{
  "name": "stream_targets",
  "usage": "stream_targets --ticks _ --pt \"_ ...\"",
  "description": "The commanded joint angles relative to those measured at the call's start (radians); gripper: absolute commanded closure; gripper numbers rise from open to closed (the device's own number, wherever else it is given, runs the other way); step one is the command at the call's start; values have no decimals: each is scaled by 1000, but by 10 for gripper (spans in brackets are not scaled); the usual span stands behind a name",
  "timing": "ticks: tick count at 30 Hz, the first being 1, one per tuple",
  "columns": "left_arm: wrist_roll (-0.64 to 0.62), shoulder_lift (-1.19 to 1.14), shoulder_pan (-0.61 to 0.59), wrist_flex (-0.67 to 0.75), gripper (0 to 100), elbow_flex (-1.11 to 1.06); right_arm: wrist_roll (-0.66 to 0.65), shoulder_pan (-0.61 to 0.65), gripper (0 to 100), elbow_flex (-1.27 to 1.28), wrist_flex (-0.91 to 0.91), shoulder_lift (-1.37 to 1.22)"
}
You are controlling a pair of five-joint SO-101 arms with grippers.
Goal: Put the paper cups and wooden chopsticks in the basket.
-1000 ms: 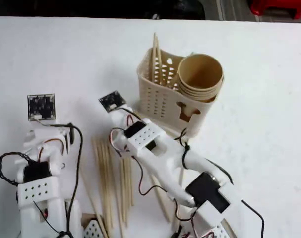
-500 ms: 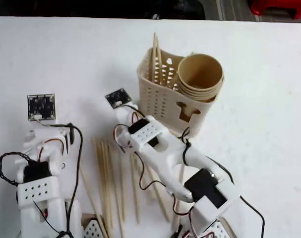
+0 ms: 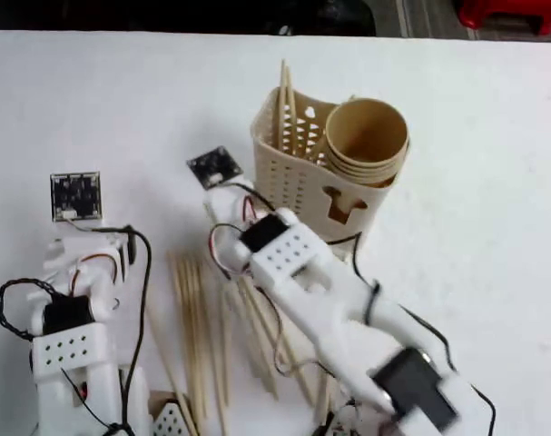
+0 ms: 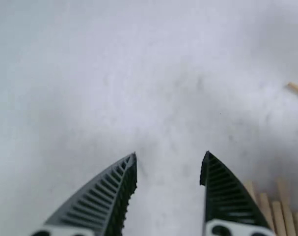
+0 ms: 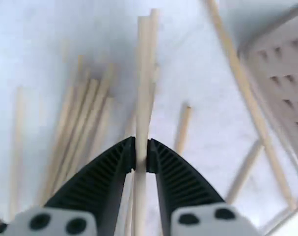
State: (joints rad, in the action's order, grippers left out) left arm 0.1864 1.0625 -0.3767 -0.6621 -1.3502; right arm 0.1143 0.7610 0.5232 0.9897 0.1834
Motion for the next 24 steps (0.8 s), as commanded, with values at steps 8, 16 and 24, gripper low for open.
stream_targets --ticks 8,16,24 --pt "-9 28 -5 25 785 6 0 7 981 -25 31 490" --pt "-9 28 -5 25 785 5 0 -54 981 -258 31 671" --pt "-9 28 -5 25 785 5 0 -242 981 -425 -248 633"
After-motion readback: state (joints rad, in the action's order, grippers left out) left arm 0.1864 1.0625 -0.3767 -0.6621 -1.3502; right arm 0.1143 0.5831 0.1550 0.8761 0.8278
